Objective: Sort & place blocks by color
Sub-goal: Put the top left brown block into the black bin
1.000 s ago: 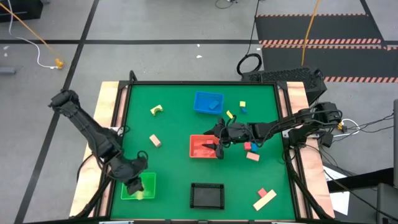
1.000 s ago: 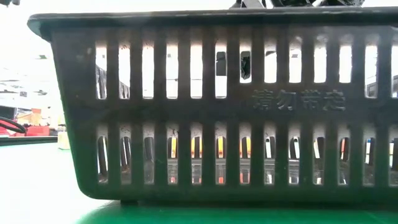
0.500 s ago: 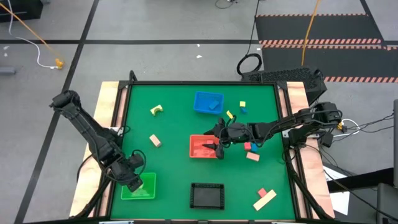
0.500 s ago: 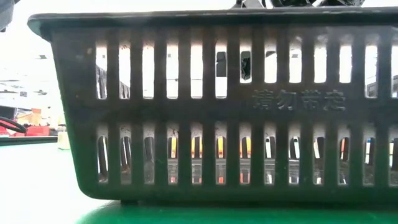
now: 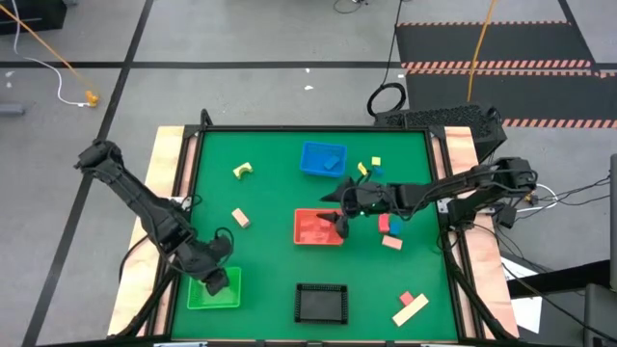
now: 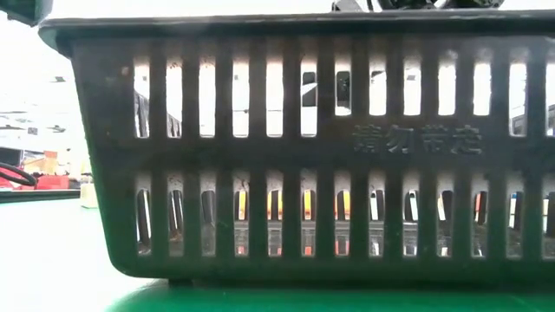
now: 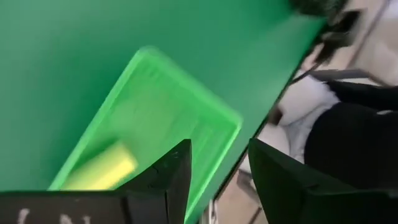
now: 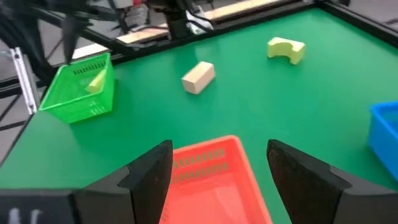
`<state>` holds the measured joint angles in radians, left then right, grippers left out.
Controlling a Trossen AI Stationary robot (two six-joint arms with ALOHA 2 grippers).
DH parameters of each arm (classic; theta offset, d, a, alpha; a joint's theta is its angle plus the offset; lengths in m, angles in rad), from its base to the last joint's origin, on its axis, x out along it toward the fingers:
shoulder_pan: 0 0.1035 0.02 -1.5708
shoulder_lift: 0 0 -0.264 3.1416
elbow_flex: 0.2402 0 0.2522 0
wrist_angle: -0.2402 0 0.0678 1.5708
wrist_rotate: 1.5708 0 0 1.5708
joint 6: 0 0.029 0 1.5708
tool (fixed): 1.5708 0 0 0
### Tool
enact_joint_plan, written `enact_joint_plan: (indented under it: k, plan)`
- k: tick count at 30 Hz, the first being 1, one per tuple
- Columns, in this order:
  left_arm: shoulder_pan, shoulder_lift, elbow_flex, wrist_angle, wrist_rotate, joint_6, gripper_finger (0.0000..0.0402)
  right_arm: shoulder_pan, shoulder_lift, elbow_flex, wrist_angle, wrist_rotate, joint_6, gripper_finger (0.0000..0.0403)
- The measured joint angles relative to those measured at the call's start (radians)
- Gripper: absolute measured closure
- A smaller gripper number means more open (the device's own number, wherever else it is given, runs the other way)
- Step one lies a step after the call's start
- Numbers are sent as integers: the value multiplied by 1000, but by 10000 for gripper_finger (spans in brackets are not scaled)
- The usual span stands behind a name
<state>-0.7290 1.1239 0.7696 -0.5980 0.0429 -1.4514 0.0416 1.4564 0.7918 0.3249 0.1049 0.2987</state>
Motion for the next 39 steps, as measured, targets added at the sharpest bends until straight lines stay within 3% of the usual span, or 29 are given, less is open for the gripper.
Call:
enact_joint_plan:
  k: [7,12,21,27,31,39]
  plan:
    - [131,0,0,23,-132,272,248,-28,-86,0,-45,0,1,149]
    - [251,0,0,23,-199,600,249,-30,-115,0,-56,3,-1,149]
    - [442,1,0,-47,-209,1017,247,-29,-109,0,-126,13,3,149]
    - [513,2,0,-108,-209,1134,247,-35,-110,0,-187,107,-11,149]
    - [535,2,0,-118,-201,1190,242,-51,-109,0,-197,108,-14,149]
    - [567,55,0,-158,-201,1216,174,-82,-110,0,-196,106,-26,149]
